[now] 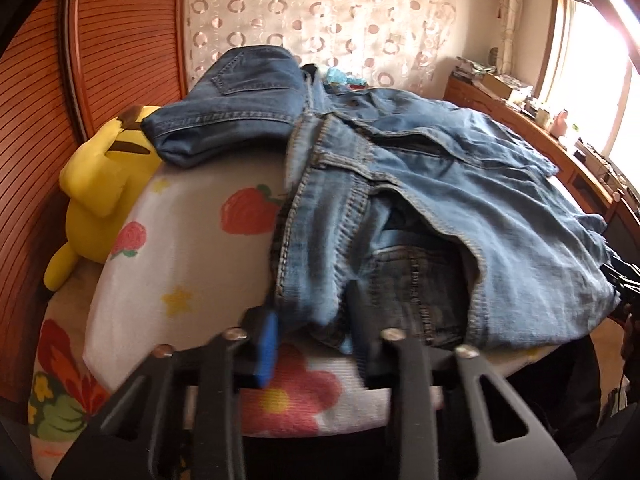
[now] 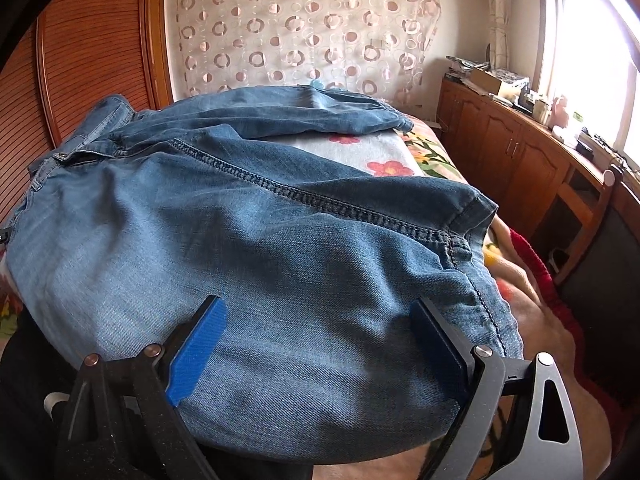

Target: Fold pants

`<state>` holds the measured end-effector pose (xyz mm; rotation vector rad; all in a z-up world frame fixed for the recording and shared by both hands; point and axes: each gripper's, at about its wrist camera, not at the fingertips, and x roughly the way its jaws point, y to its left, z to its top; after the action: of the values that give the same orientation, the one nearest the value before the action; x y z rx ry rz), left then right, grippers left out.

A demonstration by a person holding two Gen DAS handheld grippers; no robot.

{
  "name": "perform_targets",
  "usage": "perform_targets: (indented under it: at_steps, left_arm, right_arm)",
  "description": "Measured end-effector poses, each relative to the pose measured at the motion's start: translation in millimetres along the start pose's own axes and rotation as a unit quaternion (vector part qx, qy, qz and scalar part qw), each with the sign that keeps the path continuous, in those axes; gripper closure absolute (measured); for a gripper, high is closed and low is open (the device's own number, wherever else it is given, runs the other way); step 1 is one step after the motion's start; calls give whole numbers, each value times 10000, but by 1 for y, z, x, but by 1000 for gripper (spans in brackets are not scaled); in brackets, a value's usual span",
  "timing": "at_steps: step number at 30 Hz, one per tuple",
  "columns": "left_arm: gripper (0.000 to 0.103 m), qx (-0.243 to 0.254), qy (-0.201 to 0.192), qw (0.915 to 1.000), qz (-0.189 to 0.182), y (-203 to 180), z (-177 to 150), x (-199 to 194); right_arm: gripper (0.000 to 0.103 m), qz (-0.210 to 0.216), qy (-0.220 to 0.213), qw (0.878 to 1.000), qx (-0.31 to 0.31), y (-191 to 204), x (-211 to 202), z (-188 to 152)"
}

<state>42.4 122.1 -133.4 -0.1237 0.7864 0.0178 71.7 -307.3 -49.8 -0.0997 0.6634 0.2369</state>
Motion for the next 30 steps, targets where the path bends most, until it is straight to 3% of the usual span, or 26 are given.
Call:
perform_targets:
  at_steps: [1,10,13,15,22,30]
  left_arm:
    - [83,38,-59,10000,27,-3,1,-3]
    - [87,466,-683,9966,3,-30,29,-42]
    - [88,504,-794,9955,-120,-33,43,-45]
    - [88,563,-851,9947,-143,-38,50,-45]
    - [88,731,-928,9927,-237,-53,66,-38]
    - [88,857,-925,9917,-256,-65,71,-33]
  right_arm:
    - [9,0,-2,10000,1,-1,0,-1]
    - [11,30,28,10000,-22,3,3,2]
    - [26,112,33,9999,-9,1,0,3]
    - [31,158,37,9998,74,-3,-3,2]
    - [32,-109,-129,9995,261,-30,-28,-5]
    - [33,-354,13,9965,762,-69,-31,-27]
